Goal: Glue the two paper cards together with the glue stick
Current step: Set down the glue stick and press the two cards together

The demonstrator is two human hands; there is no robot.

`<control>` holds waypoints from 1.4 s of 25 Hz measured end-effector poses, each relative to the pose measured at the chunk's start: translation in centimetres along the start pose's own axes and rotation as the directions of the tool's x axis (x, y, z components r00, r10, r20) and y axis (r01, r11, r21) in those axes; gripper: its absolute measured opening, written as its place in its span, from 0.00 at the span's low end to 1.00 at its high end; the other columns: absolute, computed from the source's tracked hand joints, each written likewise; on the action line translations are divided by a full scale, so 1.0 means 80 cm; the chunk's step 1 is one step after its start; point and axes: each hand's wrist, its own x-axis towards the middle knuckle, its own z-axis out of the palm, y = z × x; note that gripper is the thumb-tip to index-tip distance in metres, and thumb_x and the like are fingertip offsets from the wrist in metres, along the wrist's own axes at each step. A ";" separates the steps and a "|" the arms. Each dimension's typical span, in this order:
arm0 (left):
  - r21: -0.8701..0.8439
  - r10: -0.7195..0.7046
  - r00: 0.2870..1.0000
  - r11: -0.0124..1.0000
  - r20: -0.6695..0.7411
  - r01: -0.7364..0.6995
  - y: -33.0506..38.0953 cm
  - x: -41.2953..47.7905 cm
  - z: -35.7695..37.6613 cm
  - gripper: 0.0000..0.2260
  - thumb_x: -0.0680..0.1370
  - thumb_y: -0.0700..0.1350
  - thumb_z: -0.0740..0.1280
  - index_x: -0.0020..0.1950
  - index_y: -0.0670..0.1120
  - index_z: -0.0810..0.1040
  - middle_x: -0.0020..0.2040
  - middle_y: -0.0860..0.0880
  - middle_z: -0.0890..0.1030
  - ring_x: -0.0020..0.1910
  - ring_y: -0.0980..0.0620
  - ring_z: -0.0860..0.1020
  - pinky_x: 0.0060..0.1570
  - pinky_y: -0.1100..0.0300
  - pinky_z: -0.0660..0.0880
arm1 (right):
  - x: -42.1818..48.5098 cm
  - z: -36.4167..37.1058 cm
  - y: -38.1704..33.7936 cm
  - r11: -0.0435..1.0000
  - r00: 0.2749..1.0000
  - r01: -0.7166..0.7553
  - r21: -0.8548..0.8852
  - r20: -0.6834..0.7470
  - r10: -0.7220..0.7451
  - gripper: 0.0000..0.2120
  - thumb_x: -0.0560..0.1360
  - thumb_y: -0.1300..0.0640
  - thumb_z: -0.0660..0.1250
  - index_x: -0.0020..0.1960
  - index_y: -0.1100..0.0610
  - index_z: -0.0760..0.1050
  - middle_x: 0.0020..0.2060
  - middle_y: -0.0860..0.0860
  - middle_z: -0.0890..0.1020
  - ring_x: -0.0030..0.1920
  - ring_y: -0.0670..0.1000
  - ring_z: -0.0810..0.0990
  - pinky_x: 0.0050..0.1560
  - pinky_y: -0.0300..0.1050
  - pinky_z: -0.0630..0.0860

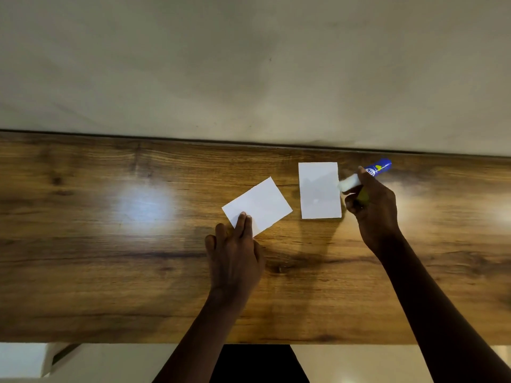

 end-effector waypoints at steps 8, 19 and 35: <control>0.008 0.010 1.000 1.000 -0.003 -0.010 0.002 -0.001 0.000 0.21 0.65 0.46 0.65 0.55 0.39 0.78 0.47 0.40 0.84 0.38 0.40 0.79 0.35 0.53 0.75 | 0.031 -0.041 -0.025 0.709 0.881 -0.469 0.526 0.227 0.415 0.11 0.67 0.52 0.64 0.34 0.59 0.69 0.21 0.49 0.73 0.17 0.44 0.65 0.17 0.34 0.60; 0.015 0.009 1.000 1.000 -0.002 -0.009 0.007 -0.003 0.001 0.24 0.61 0.40 0.76 0.55 0.37 0.78 0.45 0.36 0.83 0.38 0.37 0.79 0.35 0.51 0.75 | 0.059 -0.046 -0.033 0.499 0.815 -0.552 0.668 0.307 0.491 0.16 0.73 0.50 0.61 0.36 0.63 0.68 0.19 0.52 0.72 0.15 0.45 0.65 0.14 0.35 0.59; 0.007 0.001 0.999 1.000 -0.032 -0.001 0.010 -0.001 0.001 0.19 0.66 0.42 0.68 0.55 0.36 0.78 0.44 0.36 0.83 0.37 0.37 0.79 0.33 0.50 0.75 | 0.055 -0.085 -0.023 0.906 0.944 -0.324 -0.273 -0.148 0.294 0.10 0.76 0.57 0.59 0.52 0.60 0.60 0.34 0.55 0.70 0.28 0.47 0.67 0.23 0.35 0.65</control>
